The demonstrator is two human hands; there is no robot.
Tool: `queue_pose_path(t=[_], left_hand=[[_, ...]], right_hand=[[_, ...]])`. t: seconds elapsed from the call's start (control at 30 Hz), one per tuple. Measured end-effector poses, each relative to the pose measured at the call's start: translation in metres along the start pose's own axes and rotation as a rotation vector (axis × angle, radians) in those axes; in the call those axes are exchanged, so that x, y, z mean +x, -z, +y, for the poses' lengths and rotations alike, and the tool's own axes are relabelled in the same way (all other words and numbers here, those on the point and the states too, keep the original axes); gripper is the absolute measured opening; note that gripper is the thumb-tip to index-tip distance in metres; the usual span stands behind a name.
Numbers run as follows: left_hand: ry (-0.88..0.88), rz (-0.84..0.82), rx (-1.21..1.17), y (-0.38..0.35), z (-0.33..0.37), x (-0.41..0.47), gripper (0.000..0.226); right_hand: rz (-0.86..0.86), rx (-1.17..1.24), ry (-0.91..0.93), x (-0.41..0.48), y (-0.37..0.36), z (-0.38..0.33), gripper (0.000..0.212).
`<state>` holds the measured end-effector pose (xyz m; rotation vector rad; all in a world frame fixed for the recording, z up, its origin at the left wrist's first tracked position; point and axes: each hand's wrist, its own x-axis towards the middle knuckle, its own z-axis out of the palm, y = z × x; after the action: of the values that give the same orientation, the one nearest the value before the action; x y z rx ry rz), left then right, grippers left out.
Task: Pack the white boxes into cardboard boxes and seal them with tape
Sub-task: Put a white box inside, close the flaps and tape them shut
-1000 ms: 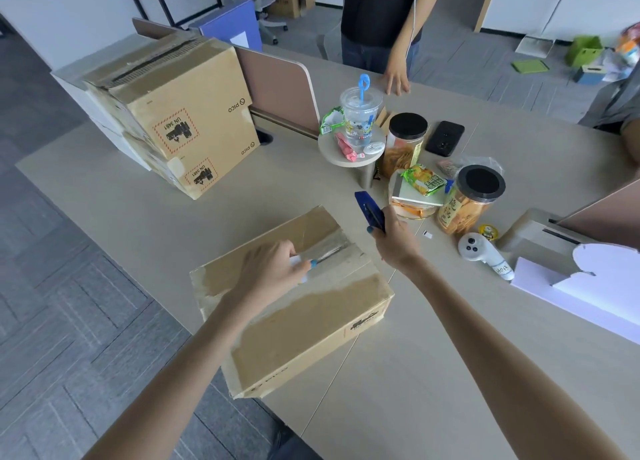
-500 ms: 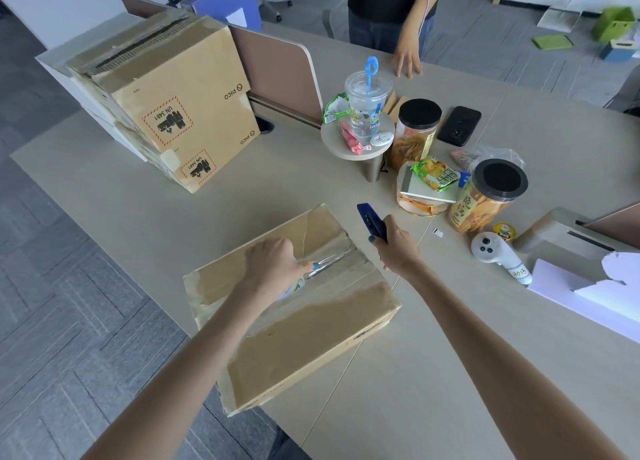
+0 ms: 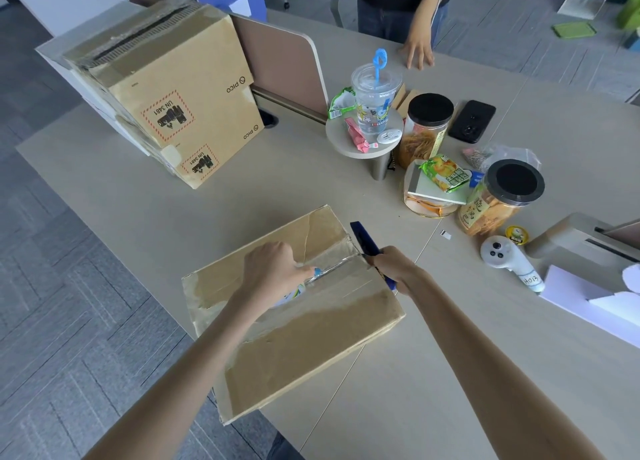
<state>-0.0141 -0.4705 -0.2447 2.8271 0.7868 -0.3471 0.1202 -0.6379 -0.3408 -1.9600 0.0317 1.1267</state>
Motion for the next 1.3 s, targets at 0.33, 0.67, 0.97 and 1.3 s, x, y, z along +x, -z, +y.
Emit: queue_pose_path(t=[0.33, 0.67, 0.97, 1.3], left_hand=[[0.005, 0.000, 0.000, 0.002, 0.001, -0.001, 0.060], [0.029, -0.001, 0.020, 0.003, 0.001, -0.003, 0.059], [0.043, 0.004, 0.041, 0.001, 0.002, -0.001, 0.057], [0.019, 0.046, 0.045, 0.003, 0.002, -0.006, 0.054]], right_hand=[[-0.066, -0.052, -0.086, 0.009, 0.005, -0.004, 0.023], [-0.011, 0.109, -0.058, 0.012, 0.020, 0.010, 0.049], [-0.178, 0.289, 0.213, -0.001, 0.011, -0.021, 0.006], [-0.053, 0.082, 0.185, -0.002, 0.004, -0.018, 0.006]])
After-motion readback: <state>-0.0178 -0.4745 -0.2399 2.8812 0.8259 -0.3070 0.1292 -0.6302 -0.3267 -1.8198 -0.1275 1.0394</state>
